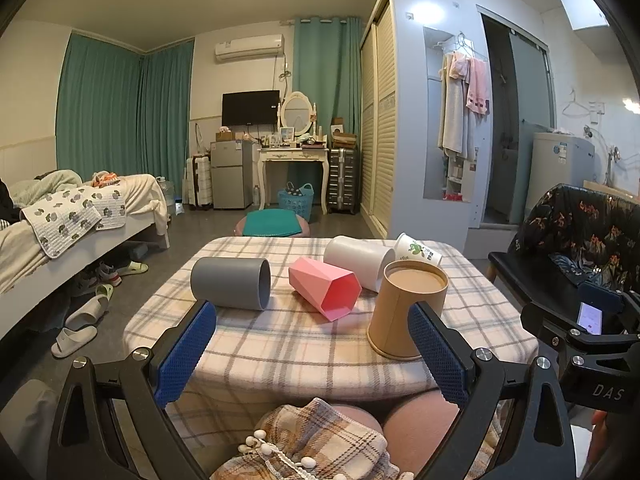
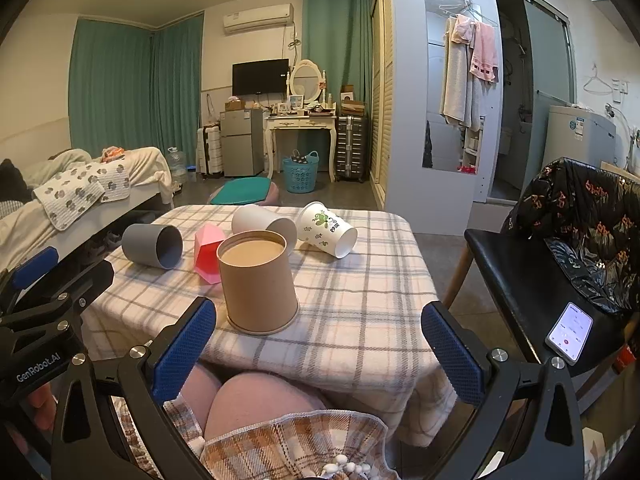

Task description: Flip cup upside down

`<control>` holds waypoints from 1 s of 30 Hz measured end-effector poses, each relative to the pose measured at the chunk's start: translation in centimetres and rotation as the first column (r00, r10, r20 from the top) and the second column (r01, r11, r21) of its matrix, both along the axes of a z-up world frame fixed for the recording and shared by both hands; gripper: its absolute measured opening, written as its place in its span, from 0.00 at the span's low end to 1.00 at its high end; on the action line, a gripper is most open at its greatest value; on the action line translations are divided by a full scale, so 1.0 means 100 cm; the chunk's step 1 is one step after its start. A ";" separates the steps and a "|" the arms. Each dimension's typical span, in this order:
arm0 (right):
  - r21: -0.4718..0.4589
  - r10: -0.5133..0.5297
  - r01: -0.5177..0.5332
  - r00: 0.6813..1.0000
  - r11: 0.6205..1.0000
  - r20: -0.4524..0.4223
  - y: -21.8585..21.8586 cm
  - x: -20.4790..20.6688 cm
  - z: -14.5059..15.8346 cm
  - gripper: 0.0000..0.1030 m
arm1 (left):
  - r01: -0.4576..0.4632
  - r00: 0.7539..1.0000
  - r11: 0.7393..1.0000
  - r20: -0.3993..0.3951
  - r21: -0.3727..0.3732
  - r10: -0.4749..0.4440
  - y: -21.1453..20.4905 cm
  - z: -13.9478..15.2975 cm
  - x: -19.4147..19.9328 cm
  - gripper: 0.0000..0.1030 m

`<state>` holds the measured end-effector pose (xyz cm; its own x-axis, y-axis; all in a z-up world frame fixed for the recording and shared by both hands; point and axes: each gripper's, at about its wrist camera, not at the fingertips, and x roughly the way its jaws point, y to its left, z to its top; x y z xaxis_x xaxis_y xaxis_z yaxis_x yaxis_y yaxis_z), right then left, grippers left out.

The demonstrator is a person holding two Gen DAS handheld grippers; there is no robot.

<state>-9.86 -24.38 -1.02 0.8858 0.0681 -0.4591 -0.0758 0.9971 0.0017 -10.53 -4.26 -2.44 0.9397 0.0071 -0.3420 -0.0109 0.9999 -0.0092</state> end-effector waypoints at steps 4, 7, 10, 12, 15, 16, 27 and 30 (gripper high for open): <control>0.000 0.000 0.000 1.000 1.000 -0.003 0.001 0.000 -0.001 1.00 | 0.000 1.000 1.000 0.000 -0.001 0.000 0.000 -0.001 -0.001 0.97; 0.001 0.000 0.000 1.000 1.000 -0.009 0.001 0.000 -0.003 1.00 | -0.001 1.000 1.000 0.000 0.001 0.001 0.000 0.000 0.000 0.97; 0.002 0.002 -0.002 1.000 1.000 -0.008 0.001 0.001 -0.003 1.00 | 0.000 1.000 1.000 -0.001 0.000 0.000 0.000 0.000 0.000 0.97; 0.001 0.001 -0.001 1.000 1.000 -0.008 0.001 0.000 -0.003 1.00 | 0.000 1.000 1.000 -0.001 0.000 0.000 0.001 0.000 0.000 0.97; 0.000 0.002 -0.002 1.000 1.000 -0.009 0.001 0.000 -0.004 1.00 | -0.001 1.000 1.000 -0.001 0.000 0.001 0.001 0.001 0.000 0.97; 0.000 0.002 -0.002 1.000 1.000 -0.010 0.002 0.001 -0.004 1.00 | 0.000 1.000 1.000 -0.001 -0.001 0.000 0.001 0.000 0.000 0.97; -0.002 0.004 -0.004 1.000 1.000 -0.014 0.003 0.000 -0.007 1.00 | 0.001 1.000 1.000 -0.003 -0.001 -0.001 0.001 -0.003 0.000 0.97; -0.002 0.004 -0.004 1.000 1.000 -0.015 0.003 0.000 -0.008 1.00 | 0.002 1.000 1.000 -0.004 -0.003 -0.002 0.001 -0.003 0.001 0.97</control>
<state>-9.85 -24.05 -1.79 0.8786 0.0702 -0.4724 -0.0793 0.9968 0.0006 -10.48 -4.12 -2.73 0.9382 0.0042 -0.3462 -0.0090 0.9999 -0.0122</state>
